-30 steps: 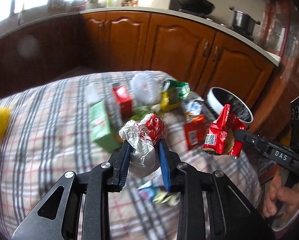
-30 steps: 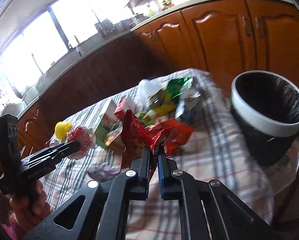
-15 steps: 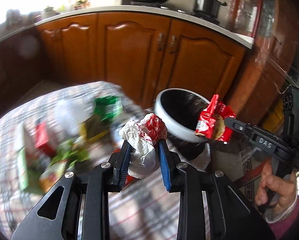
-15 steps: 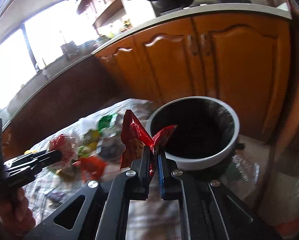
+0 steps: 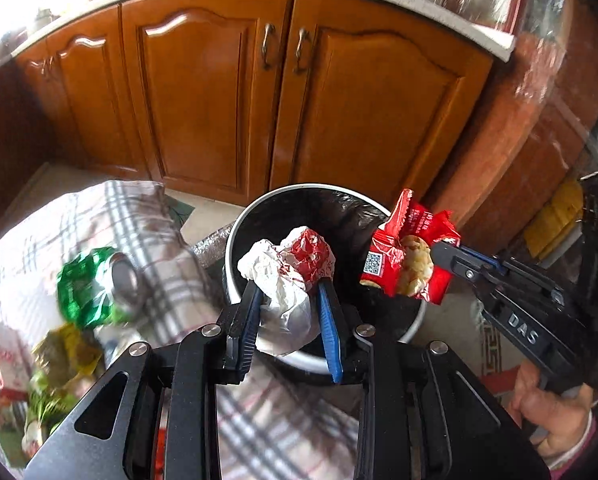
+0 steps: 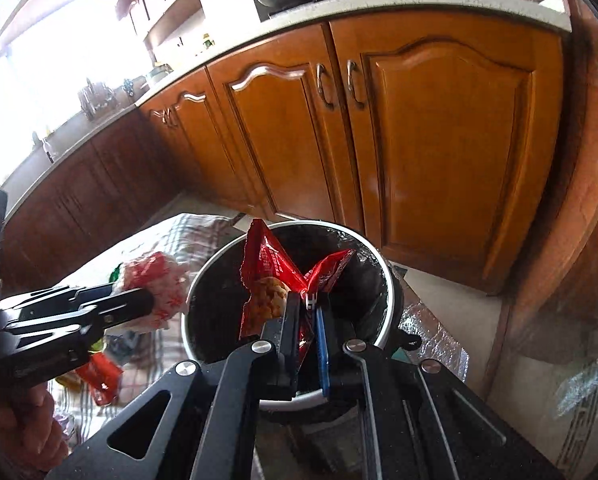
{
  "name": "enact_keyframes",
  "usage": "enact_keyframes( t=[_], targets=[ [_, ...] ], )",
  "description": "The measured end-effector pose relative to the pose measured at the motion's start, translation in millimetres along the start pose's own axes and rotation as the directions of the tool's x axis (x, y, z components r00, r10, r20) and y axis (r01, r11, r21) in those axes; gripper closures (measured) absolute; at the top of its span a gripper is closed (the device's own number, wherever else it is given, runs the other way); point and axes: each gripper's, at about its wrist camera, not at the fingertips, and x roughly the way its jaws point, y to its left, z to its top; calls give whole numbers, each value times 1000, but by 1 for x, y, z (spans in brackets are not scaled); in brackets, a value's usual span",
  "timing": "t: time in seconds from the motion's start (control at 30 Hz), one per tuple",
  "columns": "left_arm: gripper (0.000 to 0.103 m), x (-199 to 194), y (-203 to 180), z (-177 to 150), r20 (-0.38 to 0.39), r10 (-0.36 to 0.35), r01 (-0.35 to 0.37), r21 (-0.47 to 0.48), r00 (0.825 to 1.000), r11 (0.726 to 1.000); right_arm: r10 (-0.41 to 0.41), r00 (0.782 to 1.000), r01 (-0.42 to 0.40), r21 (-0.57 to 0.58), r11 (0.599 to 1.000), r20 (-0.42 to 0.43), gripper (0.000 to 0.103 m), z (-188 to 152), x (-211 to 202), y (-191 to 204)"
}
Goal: Collect trash
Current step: 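Carry both items over the black bin and open both tools to drop them, then grasp the crumpled colorful paper with the left tool while the right tool grasps a red wrapper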
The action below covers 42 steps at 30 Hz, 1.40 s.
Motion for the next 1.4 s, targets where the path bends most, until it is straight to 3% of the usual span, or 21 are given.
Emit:
enact_keyframes(
  t=[0.23,0.33,0.4,0.43,0.5,0.67,0.73,0.8,0.9,1.03,1.4],
  targets=[
    [75,40,-8,10,-52,-4,5,12,999,1000,-13,998,12,-18,1000,-62,96,6,30,-9],
    [65,50,-11,9,-60,16,-15,25,998,1000,-27,996,25,-28,999,-88,89,5,41,-12],
    [48,53,-9,9,-55,22,-21,26,998,999,-33,995,30,-25,999,-99,79,4,44,-15],
    [47,52,-9,9,-49,22,-20,25,999,999,-30,994,28,-22,999,-104,78,4,45,-15],
    [41,49,-7,8,-43,17,-16,19,999,1000,-25,994,24,-12,1000,-106,63,5,44,-18],
    [38,27,3,-1,-4,-8,8,-27,1000,1000,-10,996,10,4,1000,-86,52,1,32,-18],
    [35,12,10,-11,26,-26,27,-51,999,998,10,998,-9,19,1000,-68,38,-1,24,-16],
    [30,-4,17,-22,56,-40,44,-77,998,996,38,999,-36,38,999,-34,15,-6,11,-14],
    [29,-29,29,-44,94,-27,37,-108,995,994,43,999,-44,53,998,28,3,-17,-10,-4],
    [29,-64,45,-79,128,11,7,-145,992,989,65,996,-68,55,996,57,0,-34,-31,16],
    [23,-136,90,-146,194,133,-91,-213,972,973,133,991,-133,32,991,-20,0,-72,-54,73]
  ],
)
